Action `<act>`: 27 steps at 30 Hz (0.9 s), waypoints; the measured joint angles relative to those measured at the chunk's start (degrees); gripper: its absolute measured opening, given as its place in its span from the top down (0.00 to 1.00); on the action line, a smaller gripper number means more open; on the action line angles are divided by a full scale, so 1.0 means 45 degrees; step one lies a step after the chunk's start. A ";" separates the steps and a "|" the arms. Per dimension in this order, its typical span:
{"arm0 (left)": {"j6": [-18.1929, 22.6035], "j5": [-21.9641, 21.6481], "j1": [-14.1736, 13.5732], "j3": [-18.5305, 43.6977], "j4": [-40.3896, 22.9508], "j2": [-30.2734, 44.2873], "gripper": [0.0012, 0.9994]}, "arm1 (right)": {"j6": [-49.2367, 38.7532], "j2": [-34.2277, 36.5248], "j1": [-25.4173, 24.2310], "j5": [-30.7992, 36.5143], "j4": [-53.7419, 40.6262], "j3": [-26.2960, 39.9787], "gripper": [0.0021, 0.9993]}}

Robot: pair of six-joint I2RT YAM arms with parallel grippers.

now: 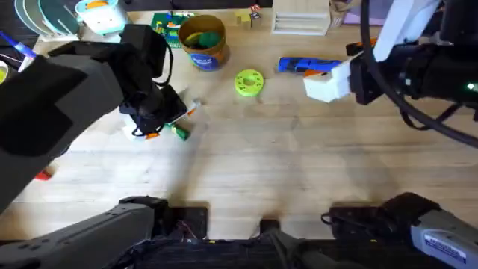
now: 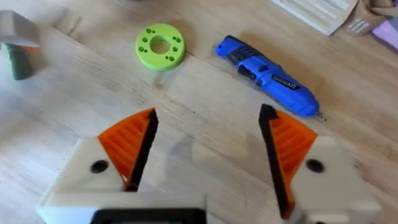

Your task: Pick up the gripper from the table and insert it into the empty holder that is missing its gripper. Then pick up a screw, insert it into the mounting hole, and use the screwdriver to tighten it. Finally, clean up the table by picking up the vegetable and placing it into the bucket.

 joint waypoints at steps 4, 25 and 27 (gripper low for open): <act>-0.0004 0.0462 0.0770 -0.0616 0.0831 0.0849 0.01 | 0.0004 0.0000 0.0000 0.0000 -0.0019 0.0000 0.01; 0.0194 0.1313 0.1939 -0.0735 0.0967 0.1688 0.98 | 0.0001 0.0000 0.0000 0.0000 -0.0039 0.0000 0.01; 0.0279 0.1358 0.1939 -0.0637 0.0752 0.1725 0.98 | 0.0000 0.0000 0.0000 0.0000 -0.0039 0.0000 0.01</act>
